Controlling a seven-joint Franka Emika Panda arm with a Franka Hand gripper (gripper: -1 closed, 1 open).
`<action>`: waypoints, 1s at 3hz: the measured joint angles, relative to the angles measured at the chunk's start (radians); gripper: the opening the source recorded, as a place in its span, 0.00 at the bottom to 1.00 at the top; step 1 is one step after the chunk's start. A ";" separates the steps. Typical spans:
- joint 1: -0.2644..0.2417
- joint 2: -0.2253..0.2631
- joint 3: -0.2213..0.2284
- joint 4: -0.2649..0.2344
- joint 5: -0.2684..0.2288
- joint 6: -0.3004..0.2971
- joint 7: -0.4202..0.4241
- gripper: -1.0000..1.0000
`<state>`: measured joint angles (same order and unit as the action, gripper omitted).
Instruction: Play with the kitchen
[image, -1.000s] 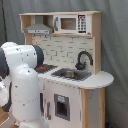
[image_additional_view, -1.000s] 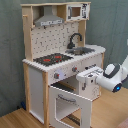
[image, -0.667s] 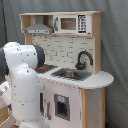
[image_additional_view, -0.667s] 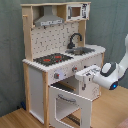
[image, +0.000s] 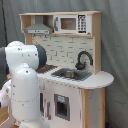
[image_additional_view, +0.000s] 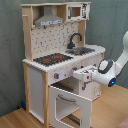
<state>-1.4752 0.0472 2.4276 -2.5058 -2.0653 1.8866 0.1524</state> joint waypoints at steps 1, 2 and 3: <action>0.000 -0.040 -0.015 0.034 -0.015 0.071 0.047 1.00; -0.001 -0.112 -0.029 0.094 -0.015 0.109 0.063 1.00; -0.004 -0.124 -0.031 0.101 -0.014 0.101 0.065 1.00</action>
<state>-1.4794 -0.0772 2.3962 -2.4043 -2.0796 1.9872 0.2170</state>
